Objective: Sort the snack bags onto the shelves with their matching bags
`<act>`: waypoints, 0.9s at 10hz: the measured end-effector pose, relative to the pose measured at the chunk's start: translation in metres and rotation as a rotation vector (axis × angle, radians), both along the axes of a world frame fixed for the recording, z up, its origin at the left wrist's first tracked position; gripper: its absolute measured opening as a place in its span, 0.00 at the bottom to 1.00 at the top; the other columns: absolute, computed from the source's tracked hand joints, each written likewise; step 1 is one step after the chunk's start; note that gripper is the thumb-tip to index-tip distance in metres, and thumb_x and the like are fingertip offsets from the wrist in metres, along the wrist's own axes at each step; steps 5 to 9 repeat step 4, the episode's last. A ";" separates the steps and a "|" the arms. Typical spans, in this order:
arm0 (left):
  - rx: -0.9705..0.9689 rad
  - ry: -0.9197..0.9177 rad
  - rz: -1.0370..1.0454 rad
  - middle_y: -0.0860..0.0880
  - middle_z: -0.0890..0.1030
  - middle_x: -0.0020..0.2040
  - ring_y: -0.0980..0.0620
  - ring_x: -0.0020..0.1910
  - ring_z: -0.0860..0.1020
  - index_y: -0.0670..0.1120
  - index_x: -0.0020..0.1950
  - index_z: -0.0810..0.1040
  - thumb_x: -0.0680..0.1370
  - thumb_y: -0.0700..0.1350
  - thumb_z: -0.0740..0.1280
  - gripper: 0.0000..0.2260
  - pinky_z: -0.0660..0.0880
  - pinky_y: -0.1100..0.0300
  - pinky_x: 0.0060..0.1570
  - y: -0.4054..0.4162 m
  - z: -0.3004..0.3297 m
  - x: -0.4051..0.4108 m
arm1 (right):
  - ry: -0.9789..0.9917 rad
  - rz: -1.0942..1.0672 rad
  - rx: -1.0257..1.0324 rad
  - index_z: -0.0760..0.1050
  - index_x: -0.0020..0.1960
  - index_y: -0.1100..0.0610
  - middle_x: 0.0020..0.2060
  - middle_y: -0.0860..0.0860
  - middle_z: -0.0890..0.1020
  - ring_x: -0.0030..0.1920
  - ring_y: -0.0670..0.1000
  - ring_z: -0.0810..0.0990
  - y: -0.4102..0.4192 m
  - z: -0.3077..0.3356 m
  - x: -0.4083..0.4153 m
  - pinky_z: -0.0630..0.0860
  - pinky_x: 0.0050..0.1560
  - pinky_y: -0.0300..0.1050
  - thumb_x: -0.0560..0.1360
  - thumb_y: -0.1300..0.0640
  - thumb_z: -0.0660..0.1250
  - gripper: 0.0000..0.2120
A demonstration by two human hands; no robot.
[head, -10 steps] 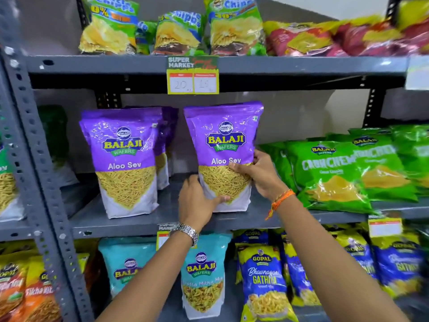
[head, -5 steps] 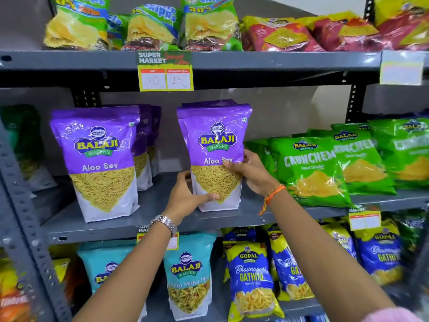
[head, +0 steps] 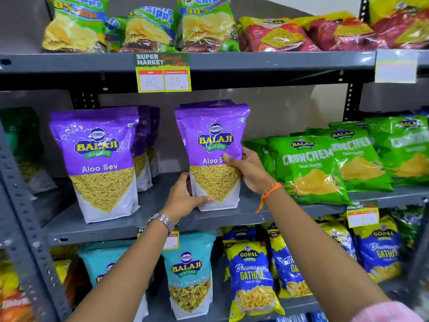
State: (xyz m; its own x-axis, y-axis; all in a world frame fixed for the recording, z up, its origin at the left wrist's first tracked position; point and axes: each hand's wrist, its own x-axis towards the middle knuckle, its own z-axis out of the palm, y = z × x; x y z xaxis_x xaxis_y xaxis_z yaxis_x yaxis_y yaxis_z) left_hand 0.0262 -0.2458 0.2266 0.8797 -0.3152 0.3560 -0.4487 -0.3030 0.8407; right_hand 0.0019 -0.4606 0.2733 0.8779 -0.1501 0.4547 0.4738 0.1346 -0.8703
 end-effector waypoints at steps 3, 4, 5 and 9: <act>0.026 -0.030 0.010 0.49 0.80 0.67 0.47 0.65 0.79 0.51 0.68 0.71 0.48 0.68 0.82 0.52 0.78 0.43 0.65 0.002 -0.002 0.000 | 0.081 -0.080 -0.028 0.74 0.66 0.64 0.60 0.61 0.84 0.54 0.54 0.84 -0.002 0.003 -0.006 0.81 0.53 0.46 0.72 0.65 0.76 0.25; -0.036 -0.045 0.008 0.48 0.81 0.66 0.47 0.61 0.82 0.50 0.71 0.69 0.51 0.62 0.84 0.52 0.80 0.45 0.62 0.006 -0.004 0.003 | 0.102 -0.281 -0.027 0.68 0.71 0.63 0.59 0.58 0.82 0.50 0.49 0.82 -0.006 0.009 -0.023 0.78 0.40 0.36 0.72 0.63 0.76 0.31; -0.036 -0.045 0.008 0.48 0.81 0.66 0.47 0.61 0.82 0.50 0.71 0.69 0.51 0.62 0.84 0.52 0.80 0.45 0.62 0.006 -0.004 0.003 | 0.102 -0.281 -0.027 0.68 0.71 0.63 0.59 0.58 0.82 0.50 0.49 0.82 -0.006 0.009 -0.023 0.78 0.40 0.36 0.72 0.63 0.76 0.31; -0.036 -0.045 0.008 0.48 0.81 0.66 0.47 0.61 0.82 0.50 0.71 0.69 0.51 0.62 0.84 0.52 0.80 0.45 0.62 0.006 -0.004 0.003 | 0.102 -0.281 -0.027 0.68 0.71 0.63 0.59 0.58 0.82 0.50 0.49 0.82 -0.006 0.009 -0.023 0.78 0.40 0.36 0.72 0.63 0.76 0.31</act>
